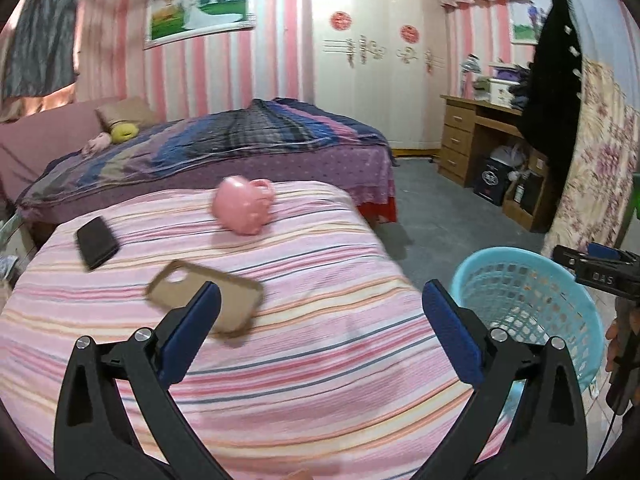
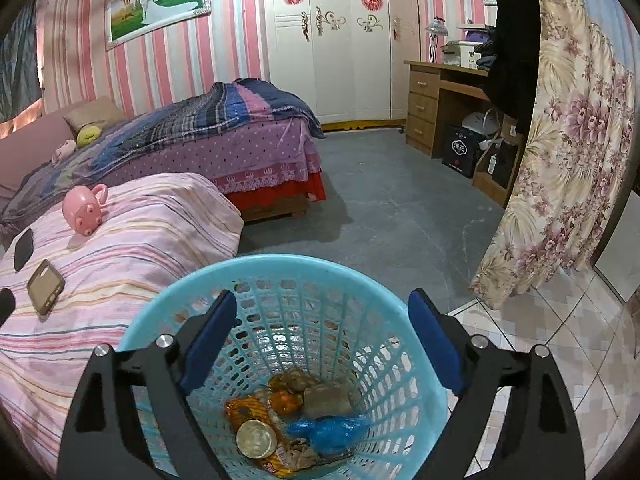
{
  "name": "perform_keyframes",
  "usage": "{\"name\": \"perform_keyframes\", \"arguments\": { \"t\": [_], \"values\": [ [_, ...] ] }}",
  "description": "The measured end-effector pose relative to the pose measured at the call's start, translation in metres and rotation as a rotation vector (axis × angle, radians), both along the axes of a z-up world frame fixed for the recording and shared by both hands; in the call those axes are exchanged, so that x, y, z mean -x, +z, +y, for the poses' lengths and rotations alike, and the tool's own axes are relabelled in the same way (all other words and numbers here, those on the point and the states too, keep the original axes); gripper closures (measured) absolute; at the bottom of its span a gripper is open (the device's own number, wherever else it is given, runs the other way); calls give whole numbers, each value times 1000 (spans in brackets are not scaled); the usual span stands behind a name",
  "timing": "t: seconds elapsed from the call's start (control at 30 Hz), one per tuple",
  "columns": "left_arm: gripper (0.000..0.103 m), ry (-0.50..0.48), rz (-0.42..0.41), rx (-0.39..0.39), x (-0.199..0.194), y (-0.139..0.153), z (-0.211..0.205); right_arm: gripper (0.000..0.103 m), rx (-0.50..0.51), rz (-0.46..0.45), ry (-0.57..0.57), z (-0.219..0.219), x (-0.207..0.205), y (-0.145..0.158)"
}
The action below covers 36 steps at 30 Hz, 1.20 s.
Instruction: Collect trash
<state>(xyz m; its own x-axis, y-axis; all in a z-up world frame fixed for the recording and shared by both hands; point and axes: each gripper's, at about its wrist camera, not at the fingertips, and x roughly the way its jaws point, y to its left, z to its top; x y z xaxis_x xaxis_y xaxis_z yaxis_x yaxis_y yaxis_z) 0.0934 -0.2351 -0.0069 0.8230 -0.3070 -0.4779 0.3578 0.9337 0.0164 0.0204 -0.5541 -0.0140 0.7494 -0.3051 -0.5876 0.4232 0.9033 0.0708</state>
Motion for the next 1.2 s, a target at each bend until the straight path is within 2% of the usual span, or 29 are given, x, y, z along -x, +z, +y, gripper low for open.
{"name": "perform_keyframes", "arguments": {
  "t": [0.17,0.2,0.3,0.5,0.83,1.07,1.2],
  "values": [
    [6,56,2,-19,15,2,49,7,-10,-31,35,20,10,1],
    [6,72,2,-15,19,3,59,4,-11,-37,43,25,13,3],
    [6,105,1,15,31,8,86,5,5,-60,81,47,18,14],
    [6,139,-25,39,59,15,124,5,44,-136,173,111,33,29],
    [6,168,-24,59,78,0,145,5,128,-163,232,200,50,20],
    [6,185,-38,47,82,-7,151,5,141,-184,258,232,48,11],
    [6,194,-35,72,80,-8,158,5,123,-190,256,245,47,9]
  ]
}}
